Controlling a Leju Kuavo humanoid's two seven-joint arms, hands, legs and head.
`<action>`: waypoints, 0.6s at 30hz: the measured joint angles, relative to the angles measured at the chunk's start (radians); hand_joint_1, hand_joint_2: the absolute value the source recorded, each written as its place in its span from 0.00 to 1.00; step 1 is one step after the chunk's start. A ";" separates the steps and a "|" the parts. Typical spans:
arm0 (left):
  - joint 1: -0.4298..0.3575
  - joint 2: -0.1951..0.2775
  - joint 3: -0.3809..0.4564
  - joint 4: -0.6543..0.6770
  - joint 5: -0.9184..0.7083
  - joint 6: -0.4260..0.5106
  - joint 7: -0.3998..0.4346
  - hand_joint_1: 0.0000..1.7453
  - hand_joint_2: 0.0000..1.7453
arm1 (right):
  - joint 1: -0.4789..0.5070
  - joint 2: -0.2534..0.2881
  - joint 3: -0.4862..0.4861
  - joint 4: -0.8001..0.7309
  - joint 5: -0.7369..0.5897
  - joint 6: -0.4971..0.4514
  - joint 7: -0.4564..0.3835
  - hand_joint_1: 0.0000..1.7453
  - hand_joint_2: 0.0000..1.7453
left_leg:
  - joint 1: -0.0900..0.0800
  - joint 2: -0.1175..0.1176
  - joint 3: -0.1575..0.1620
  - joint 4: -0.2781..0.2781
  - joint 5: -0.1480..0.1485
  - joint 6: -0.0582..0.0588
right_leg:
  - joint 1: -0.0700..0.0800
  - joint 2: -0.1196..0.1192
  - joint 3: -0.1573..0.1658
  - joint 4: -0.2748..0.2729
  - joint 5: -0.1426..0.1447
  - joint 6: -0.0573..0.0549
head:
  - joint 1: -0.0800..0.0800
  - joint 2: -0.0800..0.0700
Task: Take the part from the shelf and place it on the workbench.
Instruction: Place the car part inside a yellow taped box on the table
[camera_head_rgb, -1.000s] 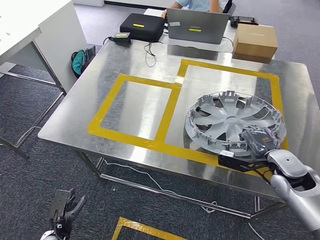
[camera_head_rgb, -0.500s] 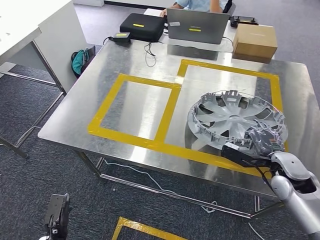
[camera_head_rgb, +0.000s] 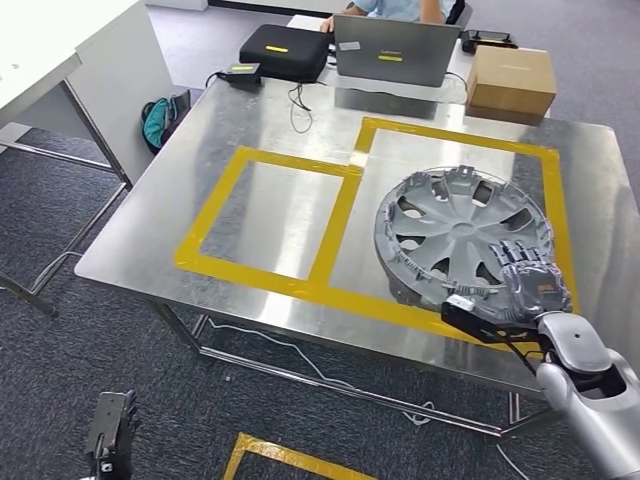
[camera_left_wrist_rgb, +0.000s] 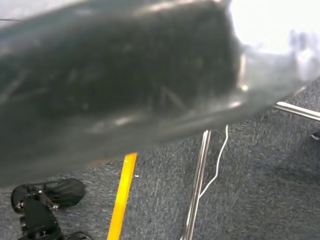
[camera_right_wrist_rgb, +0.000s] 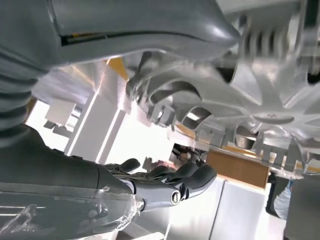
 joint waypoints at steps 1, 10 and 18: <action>0.001 -0.002 0.004 -0.004 -0.004 -0.001 0.003 0.00 0.00 | 0.000 0.000 0.000 0.000 0.018 -0.008 -0.001 0.00 0.00 | 0.000 0.000 0.000 0.000 0.000 0.000 | 0.000 0.000 0.000 0.000 0.000 0.000 | 0.000 0.000; 0.004 -0.014 0.018 -0.023 -0.012 -0.002 0.009 0.00 0.00 | 0.002 0.002 0.000 0.000 0.066 -0.039 -0.006 0.00 0.00 | 0.000 0.000 -0.002 0.000 0.000 0.000 | 0.000 0.000 -0.002 0.000 0.000 0.000 | 0.000 0.000; 0.007 -0.025 0.032 -0.037 -0.033 -0.003 0.020 0.00 0.00 | 0.011 0.003 -0.002 0.001 0.212 -0.112 -0.006 0.00 0.25 | 0.000 0.000 -0.002 0.000 0.000 0.000 | 0.000 0.000 -0.003 0.000 0.000 0.000 | 0.000 0.000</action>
